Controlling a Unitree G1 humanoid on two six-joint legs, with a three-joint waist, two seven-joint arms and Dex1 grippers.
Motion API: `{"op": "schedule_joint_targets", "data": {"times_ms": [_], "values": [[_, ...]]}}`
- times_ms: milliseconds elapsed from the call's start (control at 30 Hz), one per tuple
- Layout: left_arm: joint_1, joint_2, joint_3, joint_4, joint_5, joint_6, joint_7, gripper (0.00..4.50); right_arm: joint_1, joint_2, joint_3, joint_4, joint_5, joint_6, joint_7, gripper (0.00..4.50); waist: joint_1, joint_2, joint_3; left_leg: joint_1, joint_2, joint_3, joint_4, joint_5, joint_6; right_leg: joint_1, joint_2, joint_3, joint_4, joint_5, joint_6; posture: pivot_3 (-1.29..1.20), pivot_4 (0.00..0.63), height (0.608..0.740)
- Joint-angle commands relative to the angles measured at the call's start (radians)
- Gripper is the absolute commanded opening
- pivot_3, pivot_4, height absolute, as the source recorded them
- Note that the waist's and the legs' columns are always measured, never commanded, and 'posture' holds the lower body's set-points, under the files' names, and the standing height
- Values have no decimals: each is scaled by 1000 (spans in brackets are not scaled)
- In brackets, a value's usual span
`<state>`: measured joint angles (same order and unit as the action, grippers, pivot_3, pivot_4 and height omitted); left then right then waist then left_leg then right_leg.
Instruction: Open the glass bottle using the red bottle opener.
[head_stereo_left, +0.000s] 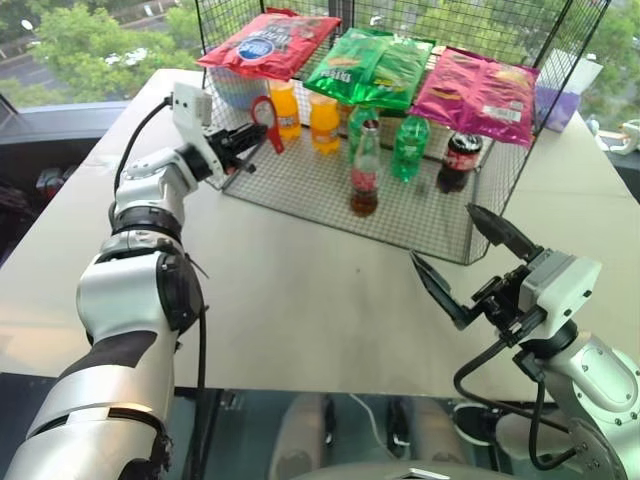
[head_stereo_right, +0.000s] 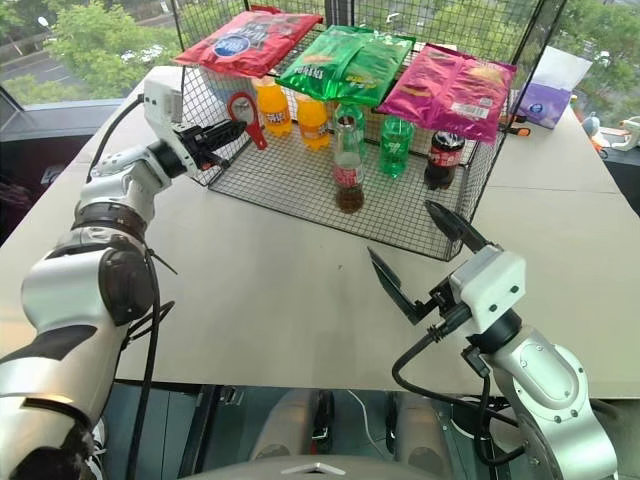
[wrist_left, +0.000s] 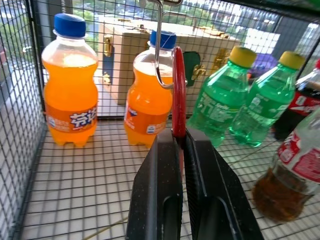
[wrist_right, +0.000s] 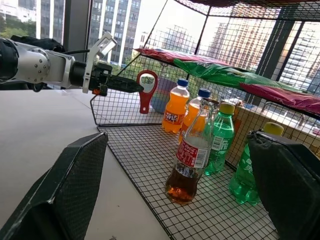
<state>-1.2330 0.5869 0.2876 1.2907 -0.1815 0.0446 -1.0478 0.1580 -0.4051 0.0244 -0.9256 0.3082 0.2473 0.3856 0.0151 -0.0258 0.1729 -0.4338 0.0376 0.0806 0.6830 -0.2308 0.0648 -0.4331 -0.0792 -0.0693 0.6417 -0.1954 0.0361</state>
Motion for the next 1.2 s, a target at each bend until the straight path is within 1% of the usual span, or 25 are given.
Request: {"op": "schedule_joint_targets", "data": {"times_ms": [33, 233, 333, 467, 567, 700, 800, 833, 900, 967, 1033, 1100, 1200], "values": [[-32, 14, 36, -19, -40, 9, -35, 19, 2, 4, 0, -22, -2, -23, 0, 4500, -1, 0, 0, 0, 0, 0, 0, 0, 0, 0, 0, 0, 0, 0, 0, 0, 150, 740], [-41, 12, 68, -22, -74, 39, -37, 19, -3, 5, 2, -16, -2, -23, 4, 4500, -2, 0, 0, 1, 1, 0, 0, 0, 0, 0, 0, 0, 1, 0, 0, 0, 150, 740], [-36, 12, 72, -33, -86, 73, -80, 19, -8, 4, 0, -13, -2, -15, 1, 4500, -1, 0, 0, 0, 0, 0, 0, 0, 0, 0, 0, 0, 1, 0, 0, 0, 150, 740], [1, 14, 74, -83, -136, 214, -242, 19, 1, 12, -1, -19, -29, -2, -28, 4500, -2, 0, 0, 0, 0, 0, 0, 0, 0, 0, 0, 0, 1, 0, 0, 0, 150, 740], [66, 20, 56, -181, -172, 343, -331, 19, 16, 11, 0, -19, -51, 31, -47, 4500, -3, 0, 0, 1, 1, 0, 0, 0, 0, 0, 0, 1, 1, -1, -1, 0, 150, 740], [204, 37, 64, -418, -252, 545, -334, 19, 17, -15, 16, -30, -57, 110, -46, 4500, -10, 0, 0, 1, 1, 0, 0, 0, 0, 0, 1, 1, 1, -1, -3, 0, 150, 740], [331, 54, 70, -648, -334, 720, -311, 19, 11, -32, 24, -69, -61, 244, -82, 4500, -18, 0, 0, 1, 2, 0, 0, 0, 0, 0, 0, 2, 1, -1, -3, 0, 150, 740], [372, 55, 70, -728, -365, 778, -298, 19, 5, -37, 18, -76, -50, 289, -88, 4500, -19, 0, 0, 1, 2, 0, 0, 0, 0, 0, 0, 2, 1, -2, -3, 0, 150, 740], [461, 51, 70, -901, -442, 907, -264, 19, -11, -44, 3, -78, 28, 358, -60, 4500, -17, 0, 0, 1, 2, -1, 0, 0, 0, 0, 0, 1, 2, -2, -3, 0, 150, 740], [546, 26, 66, -1068, -508, 985, -215, 19, -24, -40, -23, -63, 79, 381, -41, 4500, -16, 0, 0, 1, 1, -1, 0, 0, 0, 0, -1, 2, 1, -2, -3, 0, 150, 740], [613, -24, 57, -1218, -560, 1035, -132, 19, -24, -34, -46, -41, 134, 397, -26, 4500, -10, 0, 0, 2, 1, -1, 0, 0, 0, 0, -3, 2, 1, -2, -3, 0, 150, 740], [662, -91, 33, -1362, -632, 1105, -48, 19, -18, -28, -58, -20, 237, 448, 2, 4500, 0, 0, 0, 2, 1, -2, 0, 0, -1, 1, -3, 1, 1, -2, -3, 0, 150, 740], [690, -129, -33, -1481, -661, 1134, 18, 19, -25, -34, -81, -13, 357, 532, 2, 4500, 0, 0, 0, 2, 1, -3, 0, 0, -1, 1, -3, 1, 1, -2, -3, 0, 150, 740]]}}
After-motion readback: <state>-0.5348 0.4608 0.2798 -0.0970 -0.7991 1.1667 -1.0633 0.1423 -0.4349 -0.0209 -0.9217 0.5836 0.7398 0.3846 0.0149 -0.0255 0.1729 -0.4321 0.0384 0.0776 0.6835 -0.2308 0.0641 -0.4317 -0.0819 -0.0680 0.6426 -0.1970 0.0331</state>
